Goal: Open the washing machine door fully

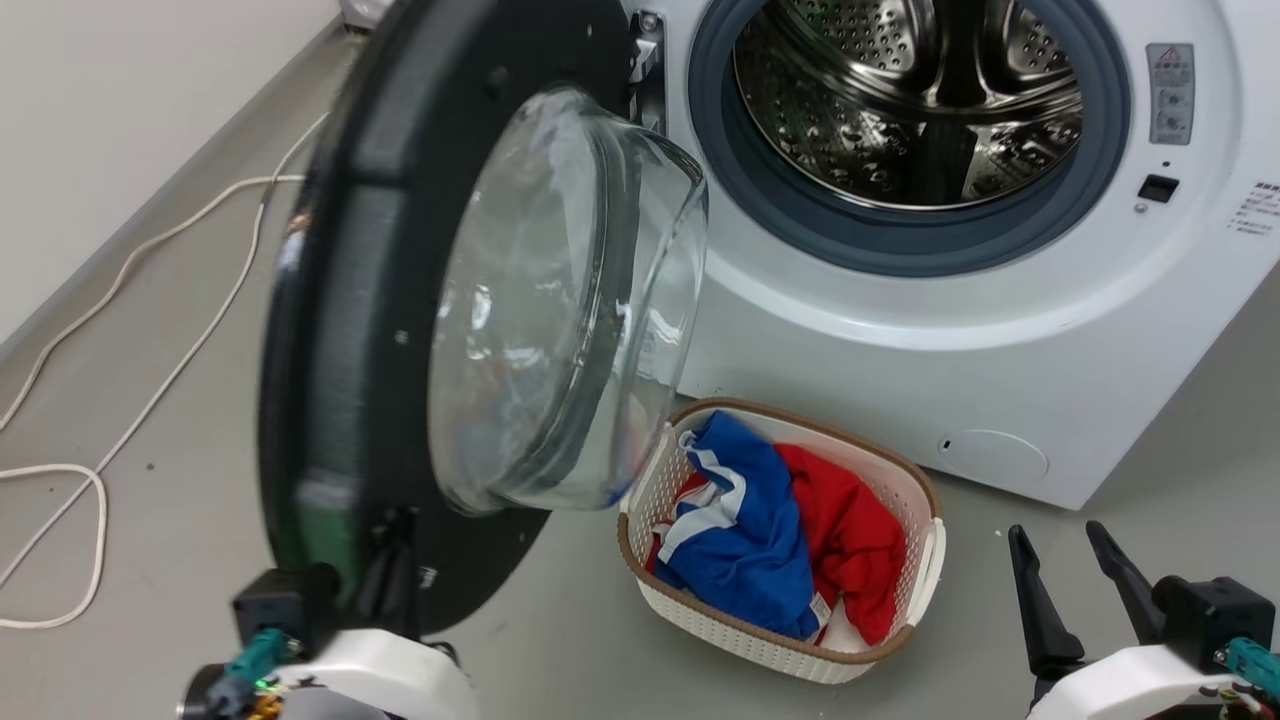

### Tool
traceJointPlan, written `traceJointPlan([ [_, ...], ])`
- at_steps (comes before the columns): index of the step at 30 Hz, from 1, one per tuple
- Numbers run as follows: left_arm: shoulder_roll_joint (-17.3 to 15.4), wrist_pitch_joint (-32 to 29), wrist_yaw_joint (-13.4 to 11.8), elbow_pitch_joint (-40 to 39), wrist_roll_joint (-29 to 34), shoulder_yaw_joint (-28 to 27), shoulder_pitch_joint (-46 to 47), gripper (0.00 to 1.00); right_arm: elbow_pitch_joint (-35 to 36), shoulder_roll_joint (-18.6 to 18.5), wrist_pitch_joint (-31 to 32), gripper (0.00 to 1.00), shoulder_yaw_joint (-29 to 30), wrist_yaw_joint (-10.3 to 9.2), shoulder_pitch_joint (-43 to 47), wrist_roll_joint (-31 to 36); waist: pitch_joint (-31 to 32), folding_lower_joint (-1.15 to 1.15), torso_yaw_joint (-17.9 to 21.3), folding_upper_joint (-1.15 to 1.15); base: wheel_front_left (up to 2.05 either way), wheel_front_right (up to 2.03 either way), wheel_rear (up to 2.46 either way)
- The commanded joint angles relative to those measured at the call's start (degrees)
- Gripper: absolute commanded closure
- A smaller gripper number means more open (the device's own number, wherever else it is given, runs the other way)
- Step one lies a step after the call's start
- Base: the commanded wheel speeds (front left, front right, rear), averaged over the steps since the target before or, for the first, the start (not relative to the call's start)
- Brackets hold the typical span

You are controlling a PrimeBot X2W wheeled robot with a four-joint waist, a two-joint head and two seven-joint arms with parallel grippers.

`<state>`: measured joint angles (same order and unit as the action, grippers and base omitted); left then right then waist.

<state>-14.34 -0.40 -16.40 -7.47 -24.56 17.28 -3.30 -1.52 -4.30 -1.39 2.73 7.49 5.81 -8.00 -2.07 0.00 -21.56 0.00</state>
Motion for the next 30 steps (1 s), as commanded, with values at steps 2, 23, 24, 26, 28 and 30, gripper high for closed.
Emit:
traceJointPlan([
  [2, -1.11, 1.14, -0.56, 0.71, -0.97, -2.61, 1.25, 1.0, 0.66, -0.66, 0.34, 0.0, 0.03, 0.01, -0.84, 0.28, -1.25, 0.0, -0.12, 0.0, 0.0, 0.0, 0.0],
  [23, -6.0, 10.29, 2.3, 10.74, -11.79, -20.68, 7.88, 1.0, 2.41, -3.77, 1.86, 0.0, 1.0, 0.01, -5.37, -0.46, -10.07, 0.0, 3.71, 0.0, 0.0, 0.0, 0.0],
  [24, -6.32, 10.54, 2.58, 11.33, -12.0, -21.1, 8.11, 1.0, 2.32, -3.84, 1.85, 0.0, 1.04, 0.01, -5.51, -0.49, -10.24, 0.0, 3.82, 0.0, 0.0, 0.0, 0.0],
  [26, -6.78, 11.13, 2.81, 12.58, -12.57, -22.19, 8.89, 1.0, 2.27, -3.88, 1.65, 0.0, 1.18, 0.01, -5.75, -0.55, -10.57, 0.0, 3.91, 0.0, 0.0, 0.0, 0.0],
  [28, -7.33, 11.49, 3.4, 13.83, -13.09, -22.94, 9.41, 1.0, 2.12, -3.81, 1.59, 0.0, 1.09, 0.01, -5.96, -0.53, -10.85, 0.0, 4.04, 0.0, 0.0, 0.0, 0.0],
  [30, -7.59, 11.78, 3.57, 14.71, -13.33, -23.17, 9.78, 1.0, 2.04, -3.92, 1.49, 0.0, 0.86, 0.01, -6.34, -0.57, -11.05, 0.0, 4.24, 0.0, 0.0, 0.0, 0.0],
])
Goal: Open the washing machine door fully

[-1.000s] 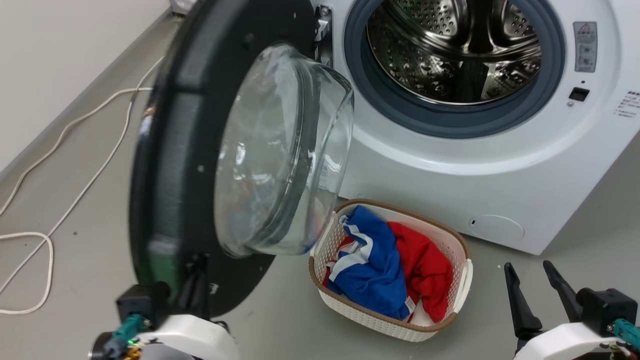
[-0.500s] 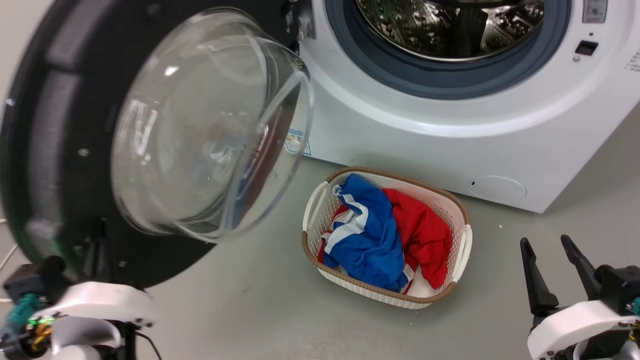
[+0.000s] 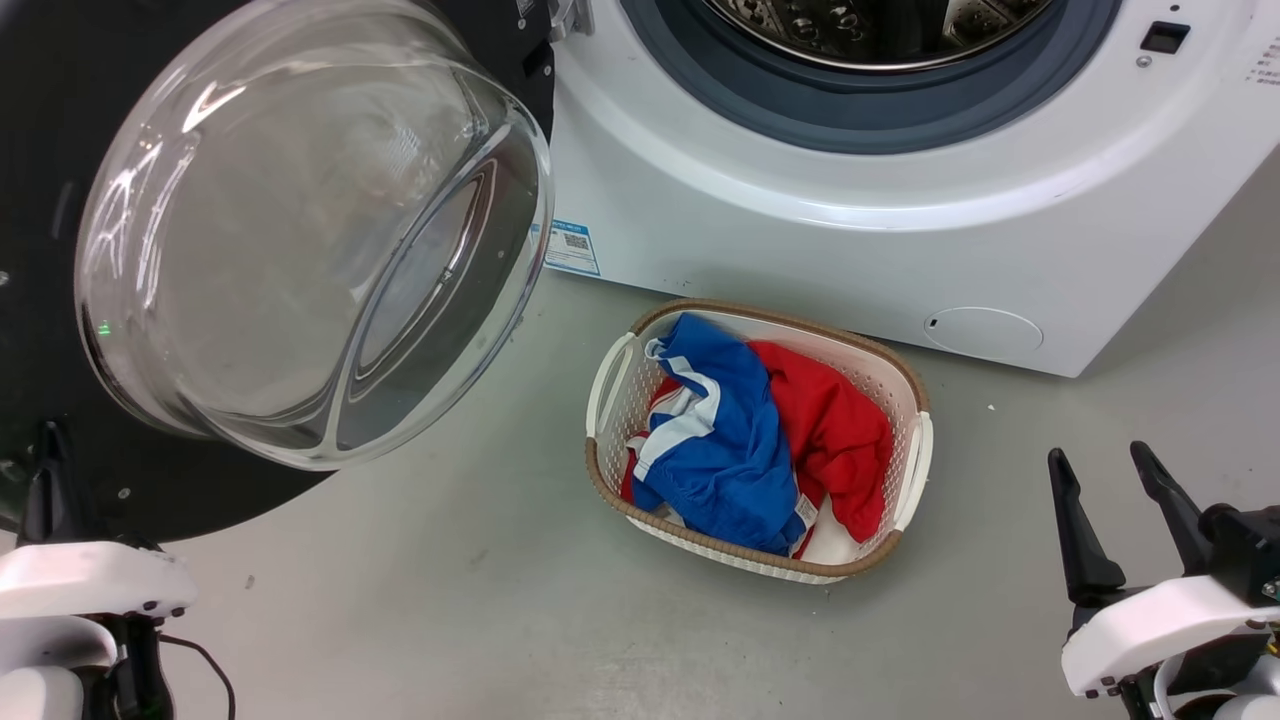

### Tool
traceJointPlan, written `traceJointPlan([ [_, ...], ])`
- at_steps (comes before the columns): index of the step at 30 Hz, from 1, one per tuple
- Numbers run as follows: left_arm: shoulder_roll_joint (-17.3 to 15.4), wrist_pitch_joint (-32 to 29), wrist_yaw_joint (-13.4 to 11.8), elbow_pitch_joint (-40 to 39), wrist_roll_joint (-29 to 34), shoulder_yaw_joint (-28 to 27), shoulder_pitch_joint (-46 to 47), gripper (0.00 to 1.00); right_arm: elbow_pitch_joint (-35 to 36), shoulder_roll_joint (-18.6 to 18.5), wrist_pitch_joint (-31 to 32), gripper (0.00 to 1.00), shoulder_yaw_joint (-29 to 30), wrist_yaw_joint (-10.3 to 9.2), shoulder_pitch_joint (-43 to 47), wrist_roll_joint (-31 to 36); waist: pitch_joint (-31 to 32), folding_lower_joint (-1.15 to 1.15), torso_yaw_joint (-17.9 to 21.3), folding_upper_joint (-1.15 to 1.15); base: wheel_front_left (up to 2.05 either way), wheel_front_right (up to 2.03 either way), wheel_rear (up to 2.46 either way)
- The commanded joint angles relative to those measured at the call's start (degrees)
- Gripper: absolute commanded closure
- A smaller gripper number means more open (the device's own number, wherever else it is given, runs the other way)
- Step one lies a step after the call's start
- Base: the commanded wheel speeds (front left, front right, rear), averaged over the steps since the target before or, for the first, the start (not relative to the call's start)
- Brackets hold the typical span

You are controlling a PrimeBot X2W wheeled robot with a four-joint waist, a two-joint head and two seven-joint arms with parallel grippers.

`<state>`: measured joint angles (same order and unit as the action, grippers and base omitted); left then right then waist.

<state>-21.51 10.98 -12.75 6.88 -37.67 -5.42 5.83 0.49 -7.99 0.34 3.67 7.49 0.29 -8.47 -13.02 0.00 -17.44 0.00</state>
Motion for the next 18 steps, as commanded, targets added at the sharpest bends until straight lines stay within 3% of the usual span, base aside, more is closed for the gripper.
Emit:
traceJointPlan([
  [1, -0.52, 0.46, -0.03, 0.77, -0.21, -0.47, 0.83, 1.0, -0.1, -0.29, -0.25, 0.0, -0.14, 0.01, -0.91, -0.16, -0.16, 0.0, 0.2, 0.0, 0.0, 0.0, 0.0],
  [11, 0.36, 0.58, -0.14, 0.41, 1.29, 1.77, -2.04, 1.0, -1.86, 0.5, -1.33, 0.0, -0.08, 0.01, -0.21, -0.02, 2.57, 0.0, 0.42, 0.0, 0.0, 0.0, 0.0],
  [18, 0.95, -0.8, -1.8, -3.77, 3.78, 4.8, -7.09, 1.0, -3.26, 1.93, -1.95, 0.0, -0.04, 0.01, 1.71, 0.33, 6.82, 0.0, -0.01, 0.0, 0.0, 0.0, 0.0],
])
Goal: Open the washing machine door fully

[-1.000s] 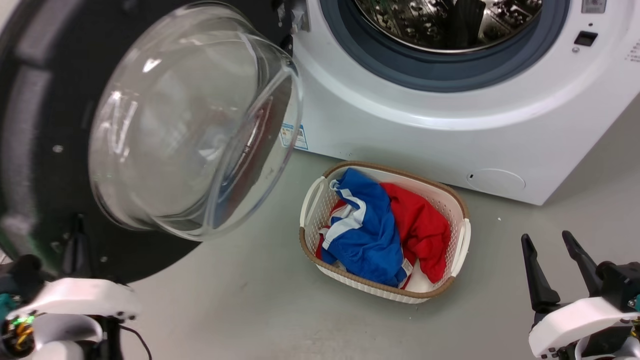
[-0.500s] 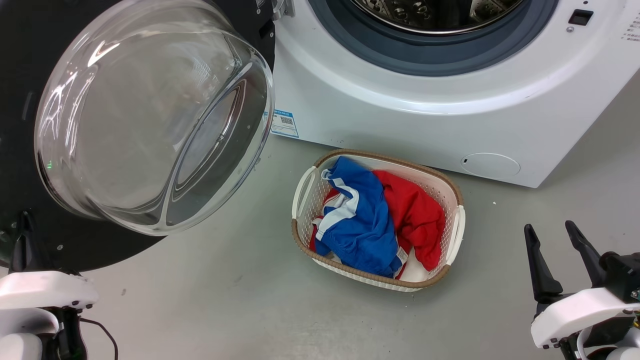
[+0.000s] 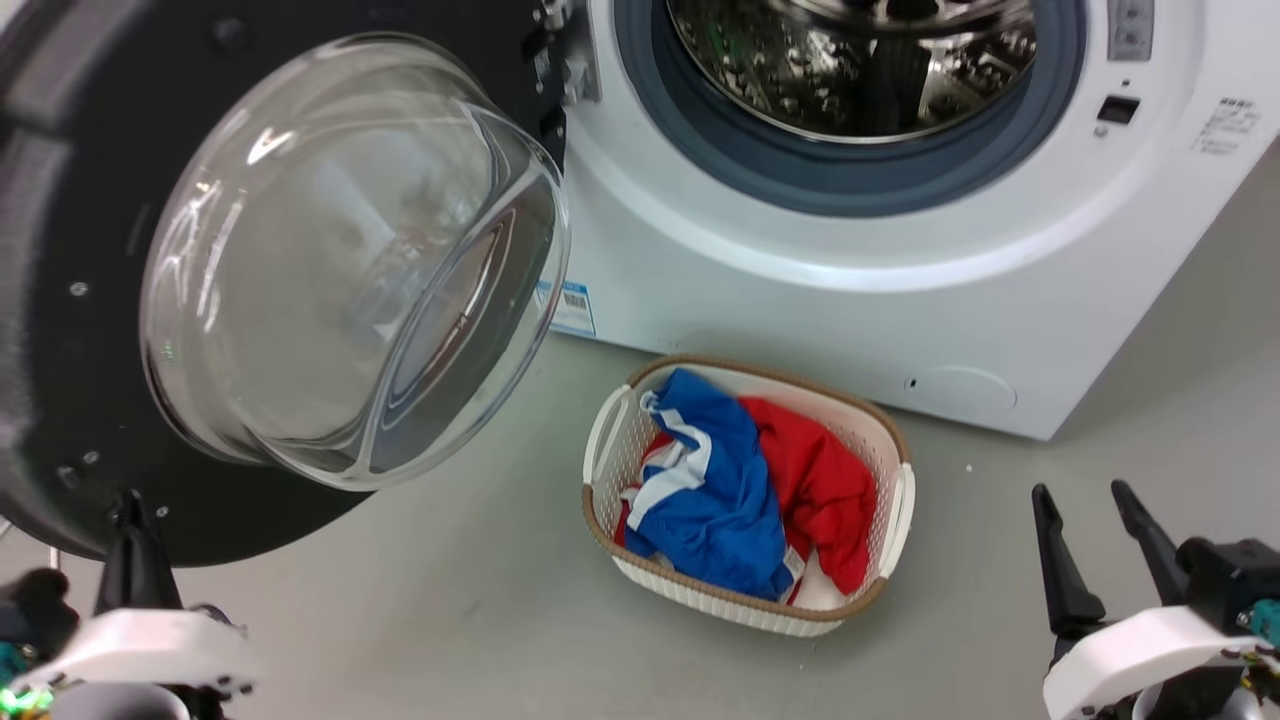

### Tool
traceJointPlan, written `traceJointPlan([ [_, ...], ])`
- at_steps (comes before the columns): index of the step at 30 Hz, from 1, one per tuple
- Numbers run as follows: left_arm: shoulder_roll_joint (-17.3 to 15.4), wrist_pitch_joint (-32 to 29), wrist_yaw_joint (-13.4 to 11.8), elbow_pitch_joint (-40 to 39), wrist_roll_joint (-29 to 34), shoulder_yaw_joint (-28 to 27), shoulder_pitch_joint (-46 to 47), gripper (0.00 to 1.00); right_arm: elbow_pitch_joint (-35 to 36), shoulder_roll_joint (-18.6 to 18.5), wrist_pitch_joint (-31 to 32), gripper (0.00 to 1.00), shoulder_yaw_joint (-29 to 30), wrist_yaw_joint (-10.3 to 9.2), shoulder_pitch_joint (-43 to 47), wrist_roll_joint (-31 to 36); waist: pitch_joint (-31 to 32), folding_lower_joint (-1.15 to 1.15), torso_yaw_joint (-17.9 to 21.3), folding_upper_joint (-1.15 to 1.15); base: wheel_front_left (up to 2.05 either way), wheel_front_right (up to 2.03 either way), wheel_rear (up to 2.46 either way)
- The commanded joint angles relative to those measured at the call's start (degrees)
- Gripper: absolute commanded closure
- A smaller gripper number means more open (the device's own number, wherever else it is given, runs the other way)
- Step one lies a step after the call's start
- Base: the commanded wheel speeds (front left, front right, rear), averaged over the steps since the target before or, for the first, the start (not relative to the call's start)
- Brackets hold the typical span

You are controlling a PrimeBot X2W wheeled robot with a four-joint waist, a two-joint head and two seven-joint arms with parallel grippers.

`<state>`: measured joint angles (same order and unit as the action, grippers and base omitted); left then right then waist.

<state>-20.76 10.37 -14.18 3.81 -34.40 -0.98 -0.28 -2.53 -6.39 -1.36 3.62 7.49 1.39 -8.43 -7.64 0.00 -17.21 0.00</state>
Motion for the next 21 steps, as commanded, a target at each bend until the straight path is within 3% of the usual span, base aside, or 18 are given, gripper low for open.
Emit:
traceJointPlan([
  [1, 0.33, -0.49, -0.5, -1.38, 0.79, 0.86, -1.86, 1.0, -0.39, 0.54, -0.37, 0.0, 0.0, 0.01, 0.91, 0.32, 2.06, 0.0, -0.31, 0.0, 0.0, 0.0, 0.0],
  [5, 0.72, -2.01, -1.15, -4.07, 2.26, 3.49, -4.91, 1.0, -0.83, 1.25, -0.55, 0.0, 0.28, 0.01, 2.26, 0.31, 4.21, 0.0, -0.63, 0.0, 0.0, 0.0, 0.0],
  [11, 0.81, -4.63, 0.0, -6.11, 4.32, 8.59, -6.12, 1.0, -0.93, 2.11, -0.43, 0.0, 0.39, 0.01, 3.58, 0.5, 6.41, 0.0, -0.72, 0.0, 0.0, 0.0, 0.0],
  [21, 2.63, -3.87, 0.72, -7.37, 6.42, 13.29, -4.91, 1.0, 0.26, 2.52, -0.38, 0.0, -0.34, 0.01, 3.89, 0.95, 8.44, 0.0, 3.68, 0.0, 0.0, 0.0, 0.0],
])
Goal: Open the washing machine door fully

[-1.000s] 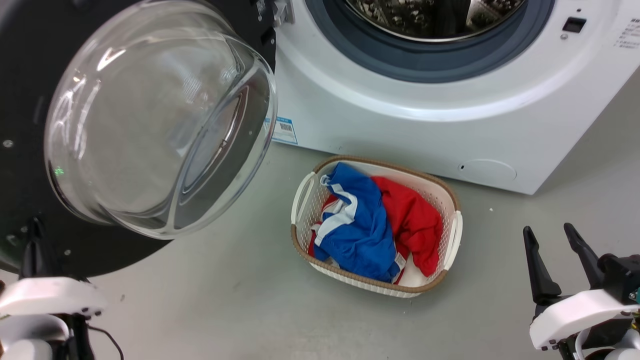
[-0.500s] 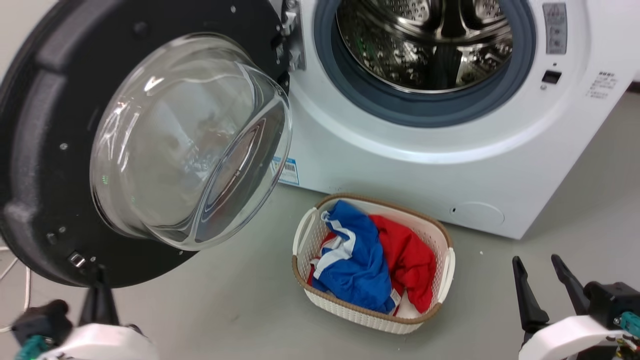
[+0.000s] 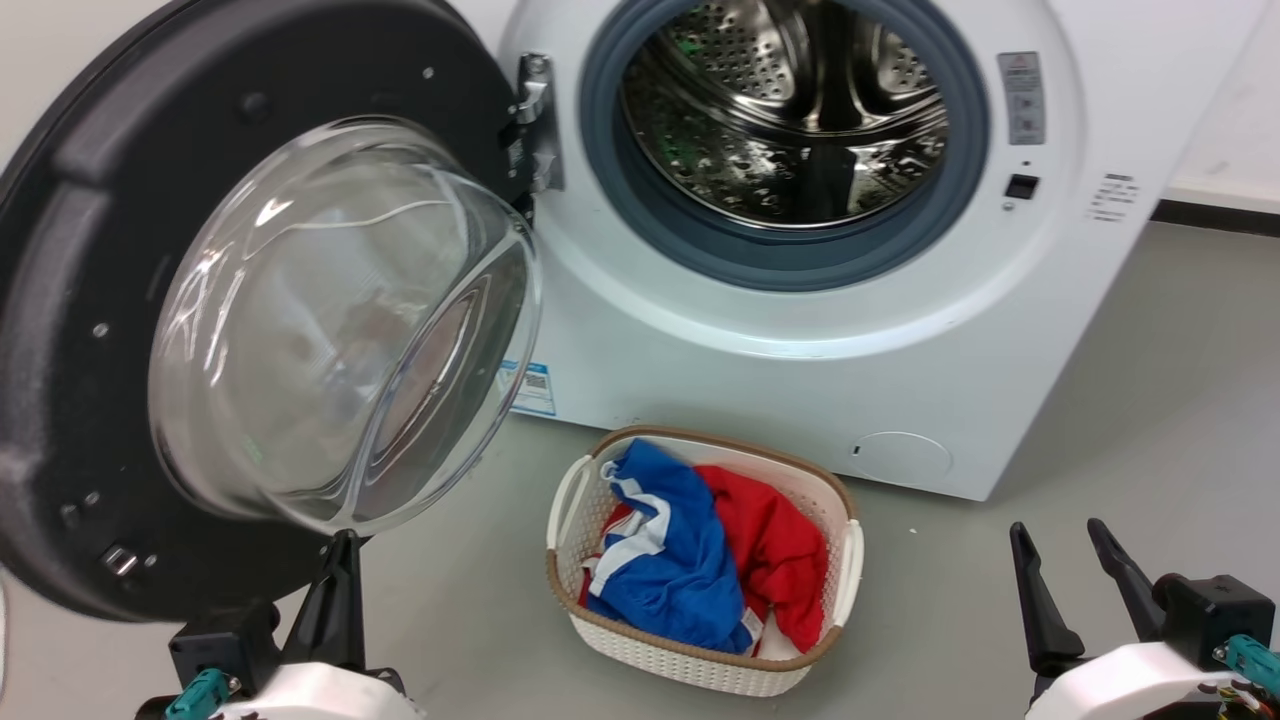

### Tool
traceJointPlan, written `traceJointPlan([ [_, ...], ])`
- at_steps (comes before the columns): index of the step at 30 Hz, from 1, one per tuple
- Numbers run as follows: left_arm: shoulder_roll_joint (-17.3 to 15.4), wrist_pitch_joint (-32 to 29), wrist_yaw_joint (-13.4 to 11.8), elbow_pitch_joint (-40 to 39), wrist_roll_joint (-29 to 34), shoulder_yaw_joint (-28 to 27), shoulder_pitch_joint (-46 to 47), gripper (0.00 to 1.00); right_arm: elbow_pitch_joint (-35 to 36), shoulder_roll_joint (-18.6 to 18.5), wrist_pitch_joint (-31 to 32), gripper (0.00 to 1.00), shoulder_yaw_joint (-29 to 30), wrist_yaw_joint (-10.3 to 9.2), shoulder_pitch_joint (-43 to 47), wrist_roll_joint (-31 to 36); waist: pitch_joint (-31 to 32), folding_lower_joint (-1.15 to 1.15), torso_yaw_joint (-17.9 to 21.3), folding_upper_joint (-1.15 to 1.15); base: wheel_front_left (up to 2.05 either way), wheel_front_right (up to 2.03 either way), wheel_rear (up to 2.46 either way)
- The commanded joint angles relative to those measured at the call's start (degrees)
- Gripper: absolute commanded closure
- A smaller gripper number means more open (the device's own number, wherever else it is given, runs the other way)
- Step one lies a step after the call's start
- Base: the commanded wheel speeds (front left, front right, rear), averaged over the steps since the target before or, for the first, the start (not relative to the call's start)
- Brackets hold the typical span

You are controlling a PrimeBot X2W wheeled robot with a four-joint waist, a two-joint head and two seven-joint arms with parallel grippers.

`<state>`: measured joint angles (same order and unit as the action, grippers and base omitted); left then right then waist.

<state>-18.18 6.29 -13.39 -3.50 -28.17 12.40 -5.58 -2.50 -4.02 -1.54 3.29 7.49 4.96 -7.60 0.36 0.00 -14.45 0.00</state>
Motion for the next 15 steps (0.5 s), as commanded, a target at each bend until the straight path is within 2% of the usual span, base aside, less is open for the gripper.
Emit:
traceJointPlan([
  [1, 0.27, 0.59, 0.0, 0.0, 0.32, 0.29, 0.67, 1.0, 0.39, 0.15, -0.13, 0.0, 0.16, 0.0, 0.44, 0.13, 0.59, 0.0, 1.43, 0.0, 0.0, 0.0, 0.0],
  [2, 0.48, 0.92, 0.17, 0.18, 0.58, 0.68, 0.87, 0.82, 0.62, 0.17, -0.1, 0.0, 0.2, 0.0, 0.52, 0.25, 0.74, 0.0, 2.03, 0.0, 0.0, 0.0, 0.0],
  [3, 0.78, 1.05, 0.3, 0.51, 0.73, 1.1, 1.0, 0.7, 0.85, 0.21, -0.01, 0.0, 0.21, 0.01, 0.58, 0.35, 0.87, 0.0, 2.54, 0.0, 0.0, 0.0, 0.0],
  [4, 0.95, 1.29, 0.49, 0.74, 0.98, 1.56, 1.22, 0.49, 1.09, 0.24, 0.14, 0.0, 0.2, 0.01, 0.64, 0.43, 0.98, 0.0, 3.14, 0.0, 0.0, 0.0, 0.0],
  [5, 1.18, 1.49, 0.73, 1.02, 1.13, 1.92, 1.49, 0.2, 1.36, 0.26, 0.17, 0.0, 0.24, 0.01, 0.62, 0.54, 1.04, 0.0, 3.69, 0.0, 0.0, 0.0, 0.0],
  [6, 1.32, 1.62, 0.77, 1.34, 1.33, 2.3, 1.82, 0.0, 1.53, 0.25, 0.29, 0.0, 0.29, 0.01, 0.59, 0.64, 1.12, 0.0, 4.31, 0.0, 0.0, 0.0, 0.0],
  [15, 1.95, 3.31, 1.01, 4.2, 3.1, 4.41, 3.99, 0.0, 3.16, 0.32, 0.7, 0.0, -0.28, 0.01, -0.09, 1.16, 1.65, 0.0, 9.82, 0.0, 0.0, 0.0, 0.0],
])
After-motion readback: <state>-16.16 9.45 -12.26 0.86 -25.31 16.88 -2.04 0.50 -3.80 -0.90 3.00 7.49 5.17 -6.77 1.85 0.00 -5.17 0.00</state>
